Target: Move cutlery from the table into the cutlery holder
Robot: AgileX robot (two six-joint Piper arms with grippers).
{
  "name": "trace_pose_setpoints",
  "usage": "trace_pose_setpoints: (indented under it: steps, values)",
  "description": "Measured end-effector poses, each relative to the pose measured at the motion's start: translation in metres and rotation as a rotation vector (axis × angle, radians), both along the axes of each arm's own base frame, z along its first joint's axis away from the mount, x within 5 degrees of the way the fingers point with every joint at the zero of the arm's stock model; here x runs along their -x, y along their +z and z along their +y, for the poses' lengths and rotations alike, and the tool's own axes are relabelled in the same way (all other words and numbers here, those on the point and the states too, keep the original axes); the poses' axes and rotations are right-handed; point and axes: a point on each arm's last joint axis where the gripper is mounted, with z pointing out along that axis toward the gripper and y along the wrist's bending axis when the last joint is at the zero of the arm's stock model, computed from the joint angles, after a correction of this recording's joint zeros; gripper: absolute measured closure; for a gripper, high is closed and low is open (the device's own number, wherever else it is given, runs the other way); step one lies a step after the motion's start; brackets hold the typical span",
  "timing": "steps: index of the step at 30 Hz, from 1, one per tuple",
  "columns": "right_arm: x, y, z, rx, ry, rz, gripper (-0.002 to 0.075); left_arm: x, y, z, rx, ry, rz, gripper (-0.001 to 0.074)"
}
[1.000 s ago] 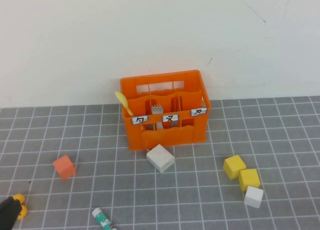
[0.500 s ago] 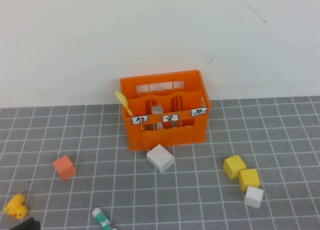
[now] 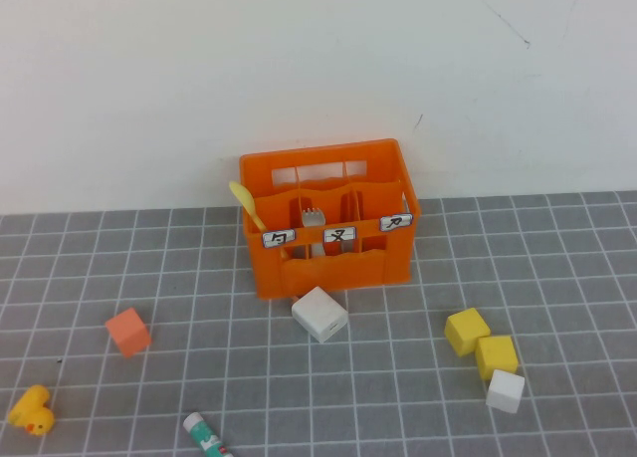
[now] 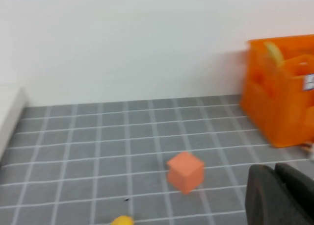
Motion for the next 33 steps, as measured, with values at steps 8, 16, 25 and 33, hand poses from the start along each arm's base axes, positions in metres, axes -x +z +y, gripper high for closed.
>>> trace_pose_setpoints:
  steps: [8,16,25,33]
  values:
    - [0.0,0.0,0.0,-0.001,0.0,-0.001,0.0727,0.0,-0.025,0.002,0.049,0.04,0.081,0.0736]
    - [0.0,0.0,0.0,-0.001,0.0,-0.001,0.0727,0.0,-0.027,0.0,-0.001,-0.021,0.095,0.0736]
    - [0.0,0.0,0.0,-0.001,0.0,-0.001,0.0727,0.0,-0.027,0.0,-0.049,-0.033,0.09,0.0736]
    - [0.0,0.0,0.0,-0.001,0.0,-0.001,0.0727,0.0,-0.027,0.0,-0.051,-0.034,0.092,0.0736]
